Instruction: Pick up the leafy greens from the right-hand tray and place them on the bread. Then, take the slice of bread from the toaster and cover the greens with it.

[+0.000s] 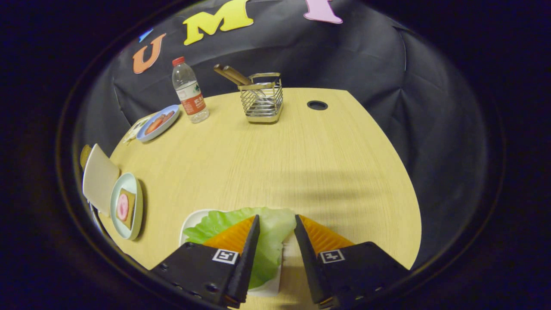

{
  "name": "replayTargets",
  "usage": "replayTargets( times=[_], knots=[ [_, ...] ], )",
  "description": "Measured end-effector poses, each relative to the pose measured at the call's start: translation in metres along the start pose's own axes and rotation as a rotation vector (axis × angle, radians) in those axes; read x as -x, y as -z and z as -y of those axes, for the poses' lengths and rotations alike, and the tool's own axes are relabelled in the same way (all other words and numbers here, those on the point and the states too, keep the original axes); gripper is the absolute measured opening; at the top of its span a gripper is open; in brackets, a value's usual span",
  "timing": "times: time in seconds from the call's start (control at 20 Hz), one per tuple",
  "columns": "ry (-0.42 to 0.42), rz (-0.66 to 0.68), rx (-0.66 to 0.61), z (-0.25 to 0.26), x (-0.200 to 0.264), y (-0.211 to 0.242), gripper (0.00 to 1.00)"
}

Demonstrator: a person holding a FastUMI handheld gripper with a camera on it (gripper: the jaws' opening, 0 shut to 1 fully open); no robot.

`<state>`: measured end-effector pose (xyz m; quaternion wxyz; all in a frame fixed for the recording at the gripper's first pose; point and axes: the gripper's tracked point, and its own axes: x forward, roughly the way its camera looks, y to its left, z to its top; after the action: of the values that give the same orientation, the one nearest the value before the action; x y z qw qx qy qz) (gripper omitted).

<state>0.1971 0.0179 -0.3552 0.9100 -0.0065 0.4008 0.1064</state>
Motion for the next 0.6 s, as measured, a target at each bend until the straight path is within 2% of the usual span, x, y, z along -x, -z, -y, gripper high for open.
replayTargets(
  times=[0.1, 0.15, 0.2, 0.25, 0.35, 0.4, 0.45, 0.6],
  knots=[
    [0.027, 0.023, 0.013, 0.001, 0.001, -0.006, 0.41],
    [0.038, 0.028, 0.018, 0.0, 0.001, -0.006, 0.29],
    [0.047, 0.027, 0.021, 0.0, 0.002, -0.006, 0.25],
    [0.057, 0.029, 0.021, 0.0, 0.002, -0.007, 0.14],
    [0.077, 0.035, 0.035, -0.002, 0.004, -0.006, 0.05],
    [0.086, 0.038, 0.041, -0.003, 0.004, -0.007, 0.05],
    [0.085, 0.044, 0.035, -0.006, 0.008, -0.008, 0.0],
    [0.06, 0.095, 0.039, -0.02, 0.023, -0.016, 0.0]
  ],
)
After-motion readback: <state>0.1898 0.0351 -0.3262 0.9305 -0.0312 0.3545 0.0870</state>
